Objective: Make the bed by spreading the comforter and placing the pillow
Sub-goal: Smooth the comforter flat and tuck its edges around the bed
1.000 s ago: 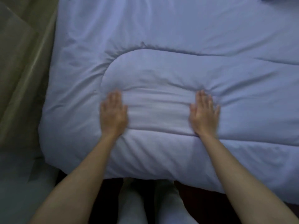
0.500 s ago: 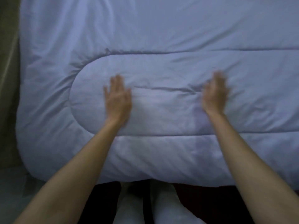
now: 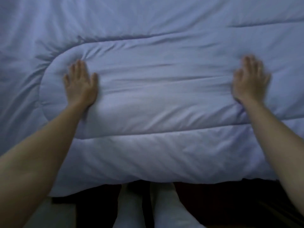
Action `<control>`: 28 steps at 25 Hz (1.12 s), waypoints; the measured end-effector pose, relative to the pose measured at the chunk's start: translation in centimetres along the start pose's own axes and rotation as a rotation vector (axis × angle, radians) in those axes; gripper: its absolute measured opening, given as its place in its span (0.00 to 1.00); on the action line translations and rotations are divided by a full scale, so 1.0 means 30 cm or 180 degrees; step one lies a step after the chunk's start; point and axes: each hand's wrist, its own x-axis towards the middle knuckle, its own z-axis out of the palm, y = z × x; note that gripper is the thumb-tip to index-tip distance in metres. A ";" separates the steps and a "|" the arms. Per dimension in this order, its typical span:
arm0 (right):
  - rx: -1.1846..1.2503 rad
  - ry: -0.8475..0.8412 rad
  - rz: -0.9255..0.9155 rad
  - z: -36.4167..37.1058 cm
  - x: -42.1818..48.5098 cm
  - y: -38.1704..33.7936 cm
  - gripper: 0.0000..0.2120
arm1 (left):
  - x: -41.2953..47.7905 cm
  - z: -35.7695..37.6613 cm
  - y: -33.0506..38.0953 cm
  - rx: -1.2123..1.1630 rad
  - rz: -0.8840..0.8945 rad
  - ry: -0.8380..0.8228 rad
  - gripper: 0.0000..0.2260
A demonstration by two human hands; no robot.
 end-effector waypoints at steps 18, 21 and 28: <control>-0.0460 -0.0406 -0.4654 0.151 -0.912 -0.376 0.21 | -0.506 0.032 0.009 -0.0972 -0.0171 0.0577 0.25; -0.0377 -0.0026 -0.2750 0.094 -0.724 -0.146 0.25 | -0.617 0.086 0.330 -0.1005 0.0979 0.0180 0.27; -0.0204 -0.0124 -0.0395 -0.113 -0.313 0.582 0.28 | -0.639 0.233 0.259 0.0174 0.0594 0.0121 0.26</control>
